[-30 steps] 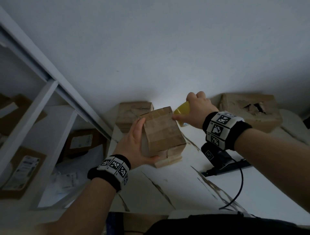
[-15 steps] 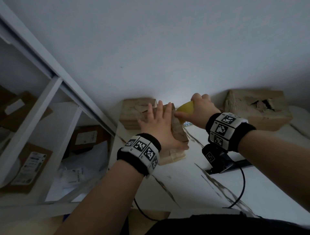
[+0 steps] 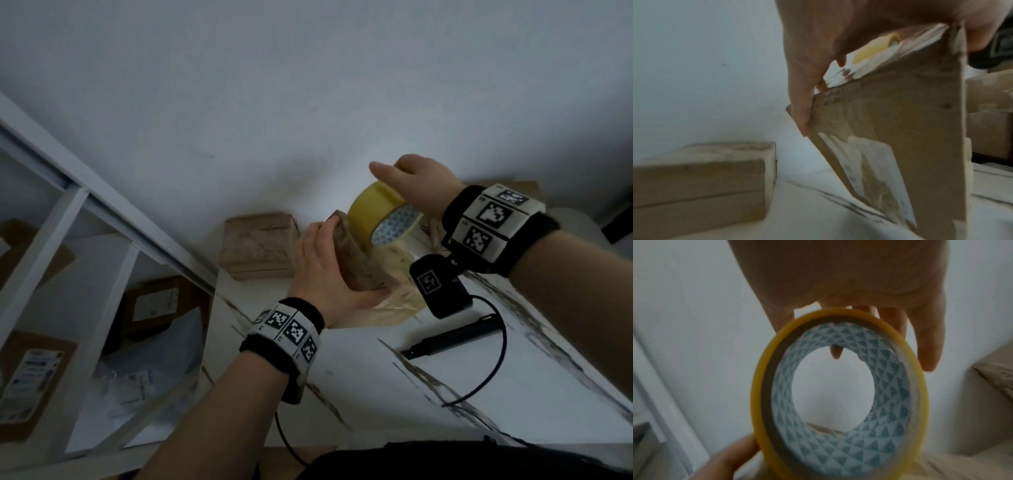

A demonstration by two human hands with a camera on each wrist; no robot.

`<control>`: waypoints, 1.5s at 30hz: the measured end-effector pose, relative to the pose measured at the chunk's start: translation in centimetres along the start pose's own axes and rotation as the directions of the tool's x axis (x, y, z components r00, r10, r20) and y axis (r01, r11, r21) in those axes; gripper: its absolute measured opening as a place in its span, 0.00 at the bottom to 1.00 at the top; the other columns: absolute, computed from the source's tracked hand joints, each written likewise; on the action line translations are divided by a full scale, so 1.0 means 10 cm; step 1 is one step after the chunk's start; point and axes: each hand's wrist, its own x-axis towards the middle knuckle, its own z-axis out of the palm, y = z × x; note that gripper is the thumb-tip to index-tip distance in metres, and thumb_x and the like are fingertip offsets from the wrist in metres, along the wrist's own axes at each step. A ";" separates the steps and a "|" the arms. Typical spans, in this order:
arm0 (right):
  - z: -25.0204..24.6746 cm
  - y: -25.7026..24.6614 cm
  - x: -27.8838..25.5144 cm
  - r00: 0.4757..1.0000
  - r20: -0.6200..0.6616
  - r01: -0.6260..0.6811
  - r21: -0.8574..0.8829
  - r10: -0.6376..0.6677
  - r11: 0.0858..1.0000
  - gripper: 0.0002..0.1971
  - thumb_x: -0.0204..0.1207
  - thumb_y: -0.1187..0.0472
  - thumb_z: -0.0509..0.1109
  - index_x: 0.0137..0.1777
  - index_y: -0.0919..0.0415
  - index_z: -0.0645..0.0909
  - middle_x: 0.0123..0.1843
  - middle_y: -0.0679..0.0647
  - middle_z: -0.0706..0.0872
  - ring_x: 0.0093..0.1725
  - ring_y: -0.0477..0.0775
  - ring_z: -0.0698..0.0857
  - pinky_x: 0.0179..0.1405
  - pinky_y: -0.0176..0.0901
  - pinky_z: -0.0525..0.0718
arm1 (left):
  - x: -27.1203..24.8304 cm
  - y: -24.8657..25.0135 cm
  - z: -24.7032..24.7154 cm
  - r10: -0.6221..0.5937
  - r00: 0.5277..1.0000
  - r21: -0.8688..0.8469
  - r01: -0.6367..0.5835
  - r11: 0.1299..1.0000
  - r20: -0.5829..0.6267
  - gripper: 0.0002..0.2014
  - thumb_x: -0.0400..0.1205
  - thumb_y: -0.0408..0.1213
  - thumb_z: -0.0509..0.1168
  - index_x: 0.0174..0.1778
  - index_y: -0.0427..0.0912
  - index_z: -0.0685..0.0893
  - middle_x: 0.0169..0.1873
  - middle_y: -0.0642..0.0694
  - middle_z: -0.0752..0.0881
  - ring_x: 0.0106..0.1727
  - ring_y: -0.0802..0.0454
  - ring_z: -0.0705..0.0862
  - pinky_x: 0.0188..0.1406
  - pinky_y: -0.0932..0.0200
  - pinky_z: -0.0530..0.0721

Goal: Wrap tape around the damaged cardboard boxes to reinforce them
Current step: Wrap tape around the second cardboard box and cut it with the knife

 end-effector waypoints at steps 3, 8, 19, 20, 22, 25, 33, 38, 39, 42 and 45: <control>0.05 0.06 -0.02 0.990 0.137 -0.021 -0.004 0.021 1.000 0.25 0.75 0.36 0.64 0.56 0.58 0.78 0.51 0.53 0.80 0.52 0.55 0.79 0.48 0.45 0.77 | -0.04 -0.05 0.08 0.044 0.999 0.009 -0.044 0.999 0.016 0.62 0.57 0.66 0.76 0.80 0.55 0.45 0.76 0.51 0.52 0.77 0.51 0.53 0.75 0.53 0.60; 0.21 0.09 -0.08 0.963 0.268 -0.016 0.108 -0.014 0.994 0.30 0.71 0.35 0.67 0.62 0.58 0.77 0.56 0.52 0.81 0.56 0.54 0.81 0.50 0.43 0.78 | -0.10 -0.21 -0.08 -0.006 0.986 0.217 -0.031 0.976 0.168 0.66 0.52 0.70 0.74 0.78 0.60 0.38 0.77 0.51 0.48 0.78 0.44 0.55 0.77 0.41 0.65; 0.47 -0.12 -0.18 0.929 0.330 0.211 -0.109 -0.165 0.971 0.28 0.65 0.34 0.72 0.25 0.58 0.70 0.24 0.48 0.70 0.28 0.46 0.72 0.28 0.38 0.67 | -0.26 -0.57 -0.14 -0.090 0.970 0.246 0.032 0.969 0.226 0.67 0.50 0.61 0.81 0.78 0.57 0.41 0.78 0.52 0.52 0.76 0.49 0.64 0.72 0.46 0.74; 0.46 -0.13 -0.18 0.931 0.319 0.238 -0.163 -0.177 0.958 0.29 0.66 0.34 0.72 0.25 0.60 0.69 0.24 0.50 0.69 0.28 0.49 0.72 0.28 0.40 0.66 | -0.26 -0.61 -0.13 -0.092 0.970 0.244 0.036 0.969 0.225 0.67 0.50 0.62 0.80 0.77 0.59 0.42 0.78 0.51 0.52 0.75 0.48 0.65 0.72 0.46 0.74; 0.40 -0.10 -0.16 0.938 0.295 0.271 -0.300 -0.182 0.915 0.30 0.65 0.33 0.72 0.26 0.62 0.72 0.25 0.53 0.70 0.30 0.52 0.73 0.30 0.42 0.68 | -0.31 -0.69 -0.12 -0.101 0.967 0.225 0.048 0.973 0.232 0.67 0.51 0.61 0.81 0.76 0.59 0.41 0.78 0.50 0.53 0.76 0.48 0.64 0.73 0.47 0.72; 0.28 0.02 -0.13 0.952 0.282 0.235 -0.435 -0.117 0.869 0.32 0.62 0.30 0.71 0.28 0.63 0.79 0.27 0.55 0.78 0.33 0.54 0.80 0.33 0.42 0.76 | -0.41 -0.85 -0.08 -0.066 0.975 0.193 0.024 0.981 0.212 0.66 0.53 0.58 0.82 0.77 0.55 0.42 0.77 0.48 0.55 0.76 0.49 0.63 0.75 0.52 0.68; 0.23 0.23 -0.15 0.962 0.269 0.216 -0.667 -0.040 0.713 0.35 0.58 0.21 0.64 0.27 0.58 0.77 0.29 0.51 0.81 0.34 0.52 0.82 0.29 0.39 0.73 | -0.42 -1.00 0.01 -0.023 0.979 0.161 -0.010 0.987 0.202 0.67 0.51 0.58 0.82 0.76 0.62 0.39 0.79 0.51 0.49 0.78 0.48 0.61 0.77 0.49 0.66; 0.36 0.18 -0.18 0.963 0.268 0.138 -0.597 0.034 0.790 0.34 0.57 0.23 0.69 0.25 0.58 0.75 0.26 0.51 0.77 0.35 0.55 0.80 0.29 0.41 0.72 | -0.47 -1.05 0.04 -0.104 0.972 0.224 0.056 0.973 0.210 0.71 0.53 0.58 0.82 0.80 0.50 0.37 0.81 0.48 0.50 0.79 0.48 0.60 0.79 0.53 0.62; 0.40 0.19 -0.17 0.961 0.275 0.132 -0.568 0.036 0.813 0.33 0.57 0.23 0.69 0.30 0.58 0.78 0.30 0.51 0.79 0.38 0.56 0.81 0.33 0.42 0.76 | -0.50 -1.06 0.04 -0.136 0.966 0.235 0.084 0.968 0.218 0.71 0.54 0.58 0.82 0.81 0.50 0.36 0.81 0.47 0.51 0.79 0.47 0.61 0.79 0.54 0.61; 0.48 0.18 -0.17 0.961 0.275 0.101 -0.454 0.031 0.885 0.36 0.59 0.27 0.70 0.52 0.59 0.83 0.39 0.48 0.79 0.47 0.53 0.79 0.47 0.43 0.78 | -0.56 -1.09 0.06 -0.210 0.945 0.254 0.146 0.956 0.249 0.73 0.55 0.58 0.82 0.80 0.51 0.30 0.83 0.47 0.48 0.80 0.47 0.59 0.79 0.56 0.59; 0.52 0.21 -0.17 0.966 0.255 0.039 -0.319 0.046 0.947 0.35 0.63 0.33 0.74 0.59 0.62 0.81 0.44 0.50 0.78 0.49 0.51 0.77 0.46 0.41 0.74 | -0.58 -1.04 0.03 -0.261 0.922 0.299 0.173 0.938 0.286 0.76 0.54 0.64 0.80 0.78 0.50 0.24 0.83 0.44 0.37 0.84 0.46 0.45 0.82 0.50 0.51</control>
